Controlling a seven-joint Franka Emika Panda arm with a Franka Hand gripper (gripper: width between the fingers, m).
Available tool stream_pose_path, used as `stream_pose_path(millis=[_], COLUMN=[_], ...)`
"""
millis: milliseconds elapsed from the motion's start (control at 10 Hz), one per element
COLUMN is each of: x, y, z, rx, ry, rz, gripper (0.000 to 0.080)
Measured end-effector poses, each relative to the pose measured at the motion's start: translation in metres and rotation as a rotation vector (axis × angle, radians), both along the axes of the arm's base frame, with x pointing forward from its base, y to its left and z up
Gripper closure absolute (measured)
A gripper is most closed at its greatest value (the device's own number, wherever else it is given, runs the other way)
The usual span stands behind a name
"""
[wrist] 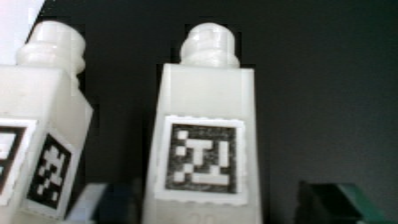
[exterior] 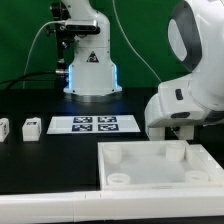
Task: Assemble one leg
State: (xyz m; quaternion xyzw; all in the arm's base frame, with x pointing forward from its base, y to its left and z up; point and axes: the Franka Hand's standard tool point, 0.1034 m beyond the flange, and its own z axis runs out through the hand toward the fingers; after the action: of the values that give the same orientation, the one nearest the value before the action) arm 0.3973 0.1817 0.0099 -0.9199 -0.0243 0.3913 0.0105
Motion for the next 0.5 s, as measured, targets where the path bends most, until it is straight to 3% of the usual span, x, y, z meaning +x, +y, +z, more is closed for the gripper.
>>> stream_pose_path(millis=[500], x=[0.0008], y=[-0.0011], z=[0.0006], rx=[-0.001], ry=[-0.002], rz=[-0.002], gripper=[0.0508])
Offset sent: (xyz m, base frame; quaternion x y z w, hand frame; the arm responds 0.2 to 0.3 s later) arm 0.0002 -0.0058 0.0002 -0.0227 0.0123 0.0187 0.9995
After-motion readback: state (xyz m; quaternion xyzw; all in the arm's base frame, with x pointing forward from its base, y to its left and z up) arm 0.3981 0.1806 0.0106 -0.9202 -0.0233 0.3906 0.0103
